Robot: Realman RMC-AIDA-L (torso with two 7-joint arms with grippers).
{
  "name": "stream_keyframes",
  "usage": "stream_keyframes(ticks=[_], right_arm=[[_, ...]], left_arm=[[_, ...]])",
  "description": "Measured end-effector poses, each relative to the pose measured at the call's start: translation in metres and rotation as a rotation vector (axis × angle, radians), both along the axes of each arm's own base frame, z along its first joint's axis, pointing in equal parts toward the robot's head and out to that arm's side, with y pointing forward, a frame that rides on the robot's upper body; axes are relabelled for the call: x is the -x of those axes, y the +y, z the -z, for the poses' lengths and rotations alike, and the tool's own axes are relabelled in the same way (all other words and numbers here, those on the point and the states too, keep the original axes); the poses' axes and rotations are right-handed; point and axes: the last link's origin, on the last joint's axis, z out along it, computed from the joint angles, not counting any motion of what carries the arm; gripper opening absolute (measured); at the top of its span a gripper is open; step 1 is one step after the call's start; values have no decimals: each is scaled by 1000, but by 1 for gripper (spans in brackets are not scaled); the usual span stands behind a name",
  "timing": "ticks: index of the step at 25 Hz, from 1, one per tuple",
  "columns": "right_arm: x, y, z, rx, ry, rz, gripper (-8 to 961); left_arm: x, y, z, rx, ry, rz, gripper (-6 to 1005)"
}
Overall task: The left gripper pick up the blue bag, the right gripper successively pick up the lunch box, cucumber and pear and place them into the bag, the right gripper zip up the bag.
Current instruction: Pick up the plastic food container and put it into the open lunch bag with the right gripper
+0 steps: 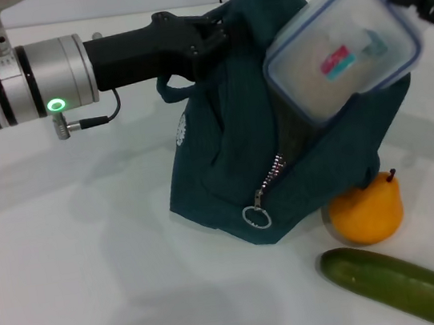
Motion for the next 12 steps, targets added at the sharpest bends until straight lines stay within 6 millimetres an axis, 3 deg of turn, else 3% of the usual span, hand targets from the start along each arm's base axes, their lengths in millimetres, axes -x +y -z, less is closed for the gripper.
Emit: stream_keyframes(ticks=[8, 12], right_arm=[[15, 12, 28, 99, -156, -40, 87], [22, 17, 32, 92, -199, -53, 90]], left_arm=[[-2, 1, 2, 4, -1, 1, 55], [-2, 4, 2, -8, 5, -8, 55]])
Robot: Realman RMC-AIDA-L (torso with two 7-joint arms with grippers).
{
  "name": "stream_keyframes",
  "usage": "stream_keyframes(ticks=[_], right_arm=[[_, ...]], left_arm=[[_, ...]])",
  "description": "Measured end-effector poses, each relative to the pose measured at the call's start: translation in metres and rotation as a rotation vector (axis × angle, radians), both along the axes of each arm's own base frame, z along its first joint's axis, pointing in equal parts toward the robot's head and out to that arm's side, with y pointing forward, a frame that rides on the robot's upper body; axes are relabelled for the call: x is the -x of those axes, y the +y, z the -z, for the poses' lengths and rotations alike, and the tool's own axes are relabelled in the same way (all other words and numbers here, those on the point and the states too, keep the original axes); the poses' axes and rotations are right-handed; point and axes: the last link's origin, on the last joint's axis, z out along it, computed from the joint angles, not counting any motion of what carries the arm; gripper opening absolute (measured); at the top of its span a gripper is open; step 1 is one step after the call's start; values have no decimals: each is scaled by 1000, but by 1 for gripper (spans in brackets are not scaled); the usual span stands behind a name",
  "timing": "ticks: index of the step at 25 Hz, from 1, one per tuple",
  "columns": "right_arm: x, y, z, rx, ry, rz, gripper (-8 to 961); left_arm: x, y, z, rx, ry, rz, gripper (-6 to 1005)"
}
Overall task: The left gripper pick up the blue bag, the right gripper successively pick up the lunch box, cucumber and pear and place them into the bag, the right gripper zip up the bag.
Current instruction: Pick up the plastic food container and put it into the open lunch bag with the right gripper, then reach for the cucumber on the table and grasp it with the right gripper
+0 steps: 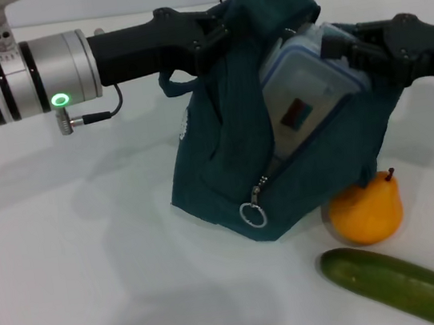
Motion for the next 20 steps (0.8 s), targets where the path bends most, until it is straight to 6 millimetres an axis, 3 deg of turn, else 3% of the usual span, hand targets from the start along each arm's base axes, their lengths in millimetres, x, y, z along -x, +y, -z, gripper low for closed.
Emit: stream_keyframes(ticks=[4, 9, 13, 17, 20], right_arm=[[5, 4, -3, -14, 4, -9, 97], [10, 6, -17, -69, 31, -32, 230], [9, -1, -43, -70, 55, -38, 354], [9, -12, -69, 47, -81, -49, 529], [11, -24, -78, 154, -243, -51, 598]], left_arm=[[-1, 0, 1, 2, -1, 1, 55], [-1, 1, 3, 3, 1, -3, 55], [2, 3, 4, -5, 5, -19, 54], [5, 2, 4, -9, 7, -29, 54], [6, 4, 6, -14, 11, -42, 54]])
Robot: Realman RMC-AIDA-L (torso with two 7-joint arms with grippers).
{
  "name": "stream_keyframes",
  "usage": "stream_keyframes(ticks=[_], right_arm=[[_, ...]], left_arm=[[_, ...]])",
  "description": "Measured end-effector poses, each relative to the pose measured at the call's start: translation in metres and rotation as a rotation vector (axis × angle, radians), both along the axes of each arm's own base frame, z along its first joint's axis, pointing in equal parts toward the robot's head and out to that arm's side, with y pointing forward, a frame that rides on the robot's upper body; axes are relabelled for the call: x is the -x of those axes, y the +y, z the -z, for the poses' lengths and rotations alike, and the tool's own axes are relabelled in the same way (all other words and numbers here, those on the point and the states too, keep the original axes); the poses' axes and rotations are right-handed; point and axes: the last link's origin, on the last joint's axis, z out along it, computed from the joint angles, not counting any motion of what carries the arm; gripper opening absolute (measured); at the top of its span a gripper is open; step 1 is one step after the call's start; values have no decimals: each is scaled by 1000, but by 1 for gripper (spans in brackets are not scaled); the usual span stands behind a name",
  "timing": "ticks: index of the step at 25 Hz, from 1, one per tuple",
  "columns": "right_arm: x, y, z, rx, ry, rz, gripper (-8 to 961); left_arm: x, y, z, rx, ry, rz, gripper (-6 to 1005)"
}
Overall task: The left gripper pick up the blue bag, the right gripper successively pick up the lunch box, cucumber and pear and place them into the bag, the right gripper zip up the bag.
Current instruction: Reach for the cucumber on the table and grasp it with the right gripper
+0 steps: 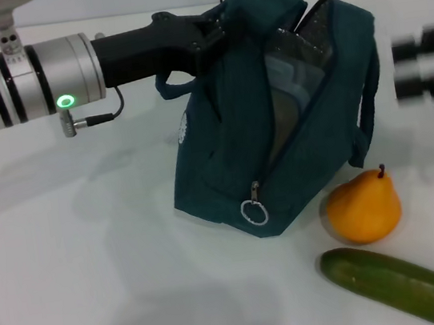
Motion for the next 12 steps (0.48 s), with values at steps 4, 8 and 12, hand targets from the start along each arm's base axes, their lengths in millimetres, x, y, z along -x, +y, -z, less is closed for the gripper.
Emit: stream_keyframes(ticks=[4, 8, 12], right_arm=[[7, -13, 2, 63, -267, 40, 666], [18, -23, -3, 5, -440, 49, 662], [30, -37, -6, 38, -524, -16, 666]], left_arm=[[-3, 2, 5, 14, -2, -5, 54], [-3, 4, 6, 7, 2, -12, 54], [-2, 7, 6, -6, 10, -23, 54]])
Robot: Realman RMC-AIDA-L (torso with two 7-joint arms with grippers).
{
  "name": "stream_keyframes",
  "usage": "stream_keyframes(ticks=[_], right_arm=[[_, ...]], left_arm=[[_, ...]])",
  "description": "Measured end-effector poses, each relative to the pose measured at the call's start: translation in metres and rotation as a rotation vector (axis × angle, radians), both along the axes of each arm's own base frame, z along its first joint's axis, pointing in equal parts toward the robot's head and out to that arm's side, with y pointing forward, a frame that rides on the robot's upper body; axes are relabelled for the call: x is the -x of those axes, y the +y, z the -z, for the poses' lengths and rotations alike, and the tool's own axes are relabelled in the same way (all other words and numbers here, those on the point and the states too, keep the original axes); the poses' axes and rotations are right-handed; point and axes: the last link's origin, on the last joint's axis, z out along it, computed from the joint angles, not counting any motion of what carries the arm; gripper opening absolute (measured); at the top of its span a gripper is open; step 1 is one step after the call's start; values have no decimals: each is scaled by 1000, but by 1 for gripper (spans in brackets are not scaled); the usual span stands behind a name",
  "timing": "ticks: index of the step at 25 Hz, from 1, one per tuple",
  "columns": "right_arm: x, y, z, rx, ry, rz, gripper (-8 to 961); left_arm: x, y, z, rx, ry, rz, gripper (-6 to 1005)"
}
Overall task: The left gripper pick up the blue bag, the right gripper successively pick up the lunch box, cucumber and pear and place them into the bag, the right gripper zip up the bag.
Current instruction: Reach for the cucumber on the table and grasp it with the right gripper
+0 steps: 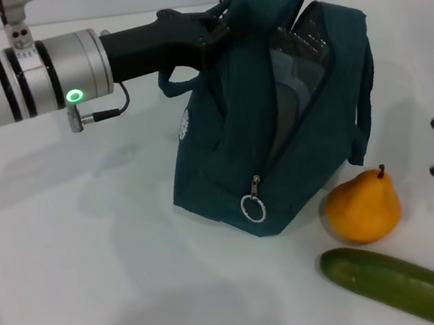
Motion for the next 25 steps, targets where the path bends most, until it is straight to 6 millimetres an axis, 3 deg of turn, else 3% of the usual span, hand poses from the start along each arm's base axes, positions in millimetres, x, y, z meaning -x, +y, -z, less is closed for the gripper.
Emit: stream_keyframes(ticks=[7, 15, 25], right_arm=[[8, -6, 7, 93, -131, -19, 673], [3, -3, 43, 164, -312, -14, 681], [4, -1, 86, 206, -347, -30, 691]], left_arm=[[3, 0, 1, -3, 3, -16, 55], [4, 3, -1, -28, -28, -43, 55], [8, 1, 0, -28, -33, -59, 54]])
